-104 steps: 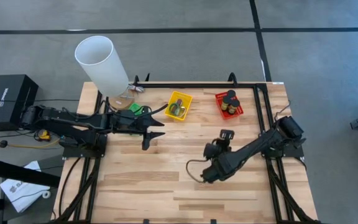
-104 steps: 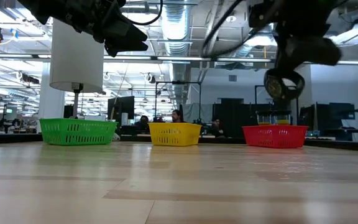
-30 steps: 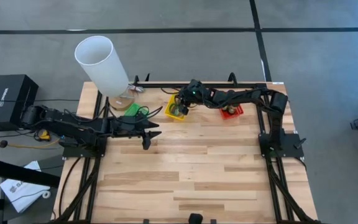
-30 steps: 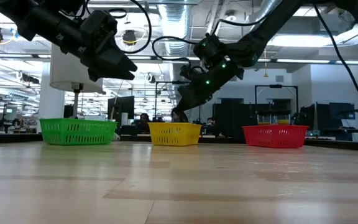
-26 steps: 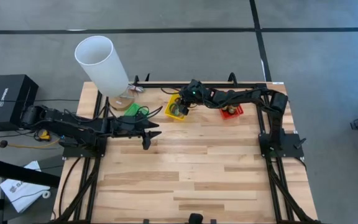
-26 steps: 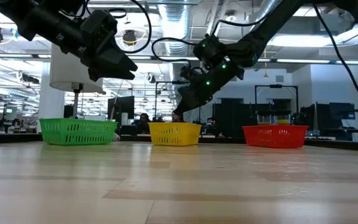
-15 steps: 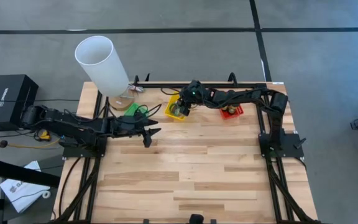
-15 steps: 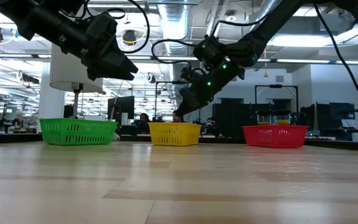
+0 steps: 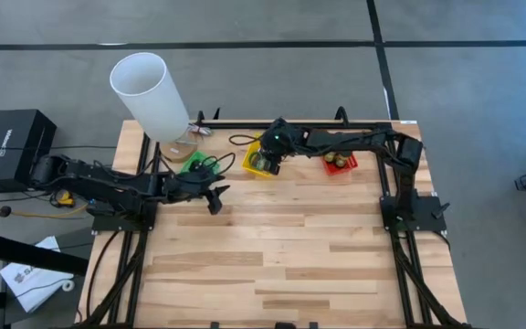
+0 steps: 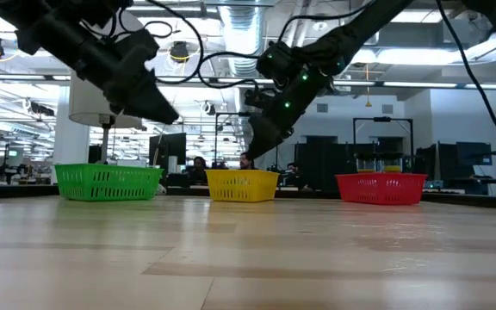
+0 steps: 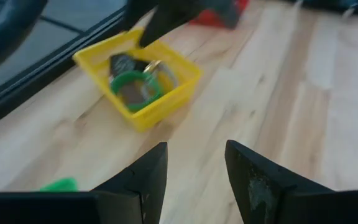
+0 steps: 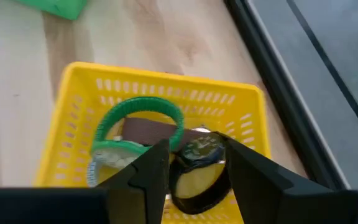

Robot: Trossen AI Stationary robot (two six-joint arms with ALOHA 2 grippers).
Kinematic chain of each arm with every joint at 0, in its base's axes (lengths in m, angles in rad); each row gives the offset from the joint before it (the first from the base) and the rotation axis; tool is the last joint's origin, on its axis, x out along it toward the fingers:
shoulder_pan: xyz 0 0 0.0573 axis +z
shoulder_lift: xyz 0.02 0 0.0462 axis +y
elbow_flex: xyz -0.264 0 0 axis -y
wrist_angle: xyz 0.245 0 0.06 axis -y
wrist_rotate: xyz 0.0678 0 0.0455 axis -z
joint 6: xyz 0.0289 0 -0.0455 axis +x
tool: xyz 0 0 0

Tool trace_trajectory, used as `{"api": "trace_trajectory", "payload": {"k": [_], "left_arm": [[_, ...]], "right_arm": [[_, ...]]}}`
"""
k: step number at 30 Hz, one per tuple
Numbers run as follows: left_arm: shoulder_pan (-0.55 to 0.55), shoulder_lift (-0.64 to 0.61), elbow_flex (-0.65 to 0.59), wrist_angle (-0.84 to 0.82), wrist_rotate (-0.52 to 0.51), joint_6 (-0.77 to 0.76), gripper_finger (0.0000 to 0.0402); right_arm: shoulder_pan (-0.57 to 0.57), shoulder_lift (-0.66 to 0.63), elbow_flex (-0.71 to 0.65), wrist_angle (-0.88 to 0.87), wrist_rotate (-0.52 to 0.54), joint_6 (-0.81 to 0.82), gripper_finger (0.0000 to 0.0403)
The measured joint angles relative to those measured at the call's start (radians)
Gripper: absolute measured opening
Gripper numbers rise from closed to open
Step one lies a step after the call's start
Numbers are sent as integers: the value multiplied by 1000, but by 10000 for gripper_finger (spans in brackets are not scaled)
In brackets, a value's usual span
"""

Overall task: Pick & Place Office items
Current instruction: Adjust the bottom black timer in the green bin

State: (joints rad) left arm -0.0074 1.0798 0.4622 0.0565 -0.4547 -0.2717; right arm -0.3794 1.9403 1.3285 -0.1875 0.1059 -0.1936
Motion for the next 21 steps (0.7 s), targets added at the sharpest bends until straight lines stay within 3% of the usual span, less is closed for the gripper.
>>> {"api": "trace_trajectory", "payload": {"k": [9,16,21], "left_arm": [[-9,-129,17,-262,-22,-179,133],[-9,-195,17,-515,-140,-345,115],[10,-204,16,-679,-157,-505,105]], "right_arm": [[47,-191,-70,-44,0,-12,149],[52,-416,-275,30,0,30,149],[50,-542,-402,114,0,43,149]]}}
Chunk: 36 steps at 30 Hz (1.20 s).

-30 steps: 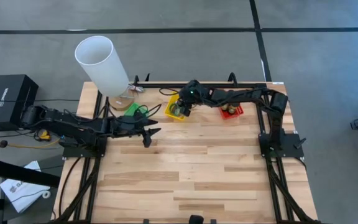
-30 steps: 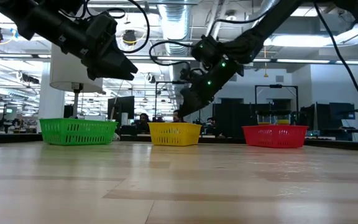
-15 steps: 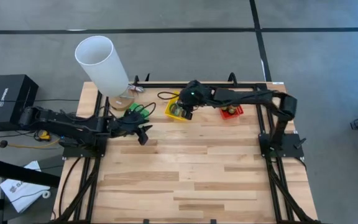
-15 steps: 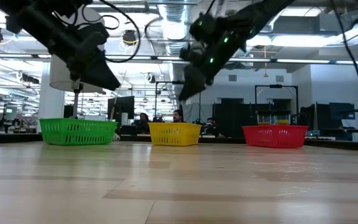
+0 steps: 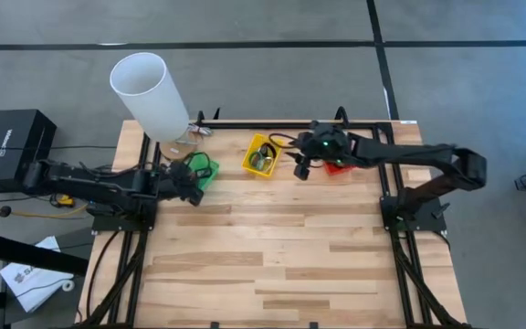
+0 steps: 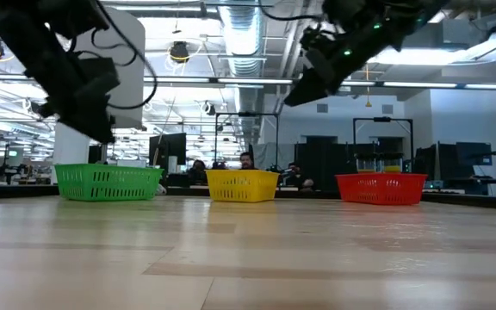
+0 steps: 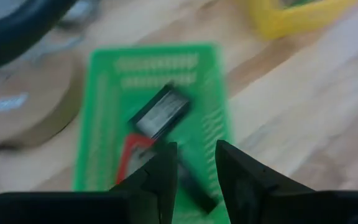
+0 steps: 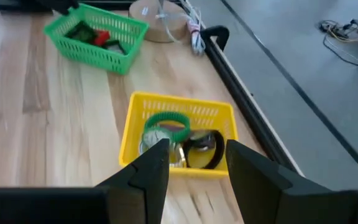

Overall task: Pick & Place Office items
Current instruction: Adjust the bottom black timer in the green bin, then return to Home Position

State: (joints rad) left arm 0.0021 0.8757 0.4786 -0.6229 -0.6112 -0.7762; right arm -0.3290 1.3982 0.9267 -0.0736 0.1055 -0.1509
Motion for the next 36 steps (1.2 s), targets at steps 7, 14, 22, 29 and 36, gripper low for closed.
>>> {"api": "trace_trajectory", "payload": {"k": [7,14,22,29,36], "left_arm": [[73,13,0,-127,12,-70,80],[147,73,0,-127,142,-56,39],[195,225,0,16,230,61,3],[274,246,11,148,195,175,3],[282,191,19,172,106,223,3]], "right_arm": [[32,-55,-35,-7,0,44,149],[83,-51,-34,-11,0,45,148],[99,-51,-34,7,-1,39,148],[98,-51,-34,6,0,39,148],[101,-51,-34,6,0,39,147]]}}
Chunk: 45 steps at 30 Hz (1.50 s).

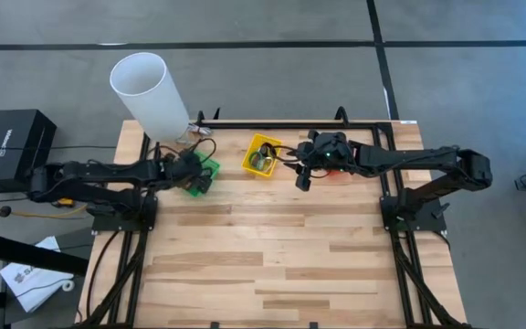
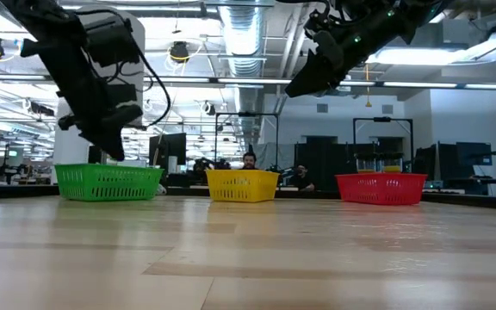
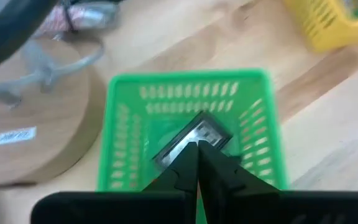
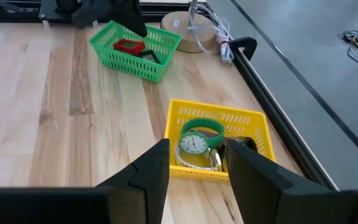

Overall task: Pick & Place Office items
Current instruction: Return to Home Position

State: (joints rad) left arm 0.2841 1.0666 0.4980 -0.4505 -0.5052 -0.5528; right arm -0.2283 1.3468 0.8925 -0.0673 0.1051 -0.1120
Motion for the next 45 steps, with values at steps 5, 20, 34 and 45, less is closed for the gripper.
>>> {"api": "trace_trajectory", "payload": {"k": [5,20,34,45], "left_arm": [[-27,-63,0,84,15,76,3],[-129,-124,1,518,173,380,3],[-128,-522,-50,376,160,524,3],[-128,-870,-249,391,305,551,3]], "right_arm": [[-1,0,0,0,0,0,147],[-1,0,0,0,0,0,147],[-1,0,0,0,0,0,147],[-1,0,0,0,0,0,147]]}}
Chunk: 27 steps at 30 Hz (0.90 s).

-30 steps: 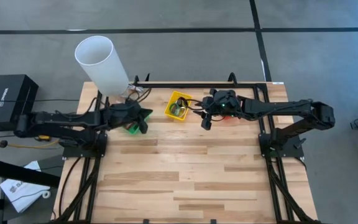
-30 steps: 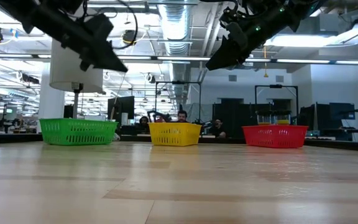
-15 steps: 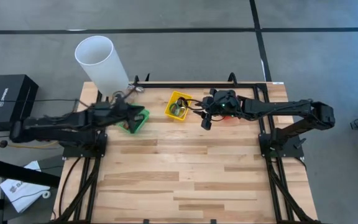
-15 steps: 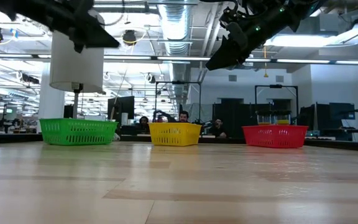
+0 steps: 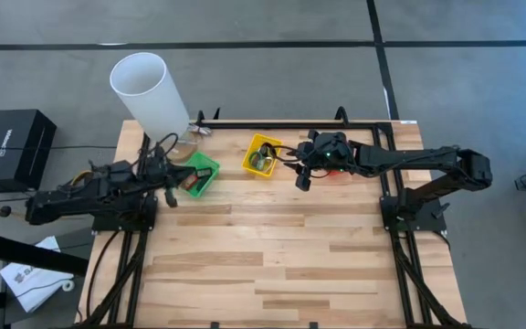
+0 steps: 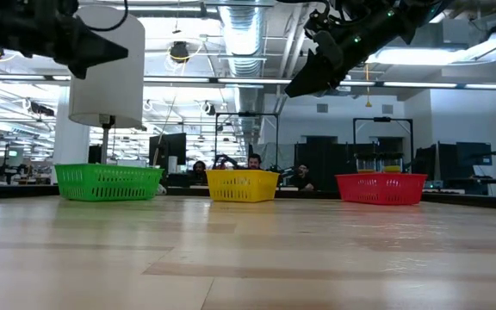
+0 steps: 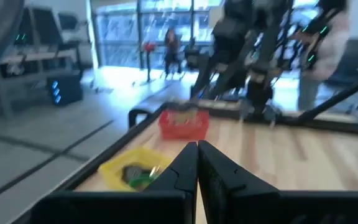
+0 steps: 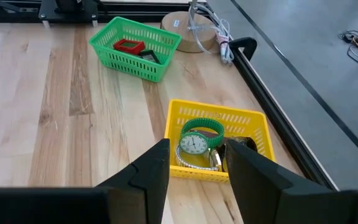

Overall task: Pick & Place Office items
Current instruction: Return to Home Position

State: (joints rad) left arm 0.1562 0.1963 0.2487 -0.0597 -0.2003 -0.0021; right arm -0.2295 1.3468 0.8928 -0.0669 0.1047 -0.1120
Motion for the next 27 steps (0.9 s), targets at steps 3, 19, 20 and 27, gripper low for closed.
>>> {"api": "trace_trajectory", "payload": {"k": [3,19,20,27], "left_arm": [[0,-43,-17,25,35,3,3],[0,-43,-242,379,129,7,3],[0,-35,-242,381,129,0,3],[0,40,-242,383,128,-2,3]], "right_arm": [[0,0,0,0,0,0,147],[0,0,0,0,0,0,147],[0,0,0,0,0,0,147],[0,0,0,0,0,0,147]]}}
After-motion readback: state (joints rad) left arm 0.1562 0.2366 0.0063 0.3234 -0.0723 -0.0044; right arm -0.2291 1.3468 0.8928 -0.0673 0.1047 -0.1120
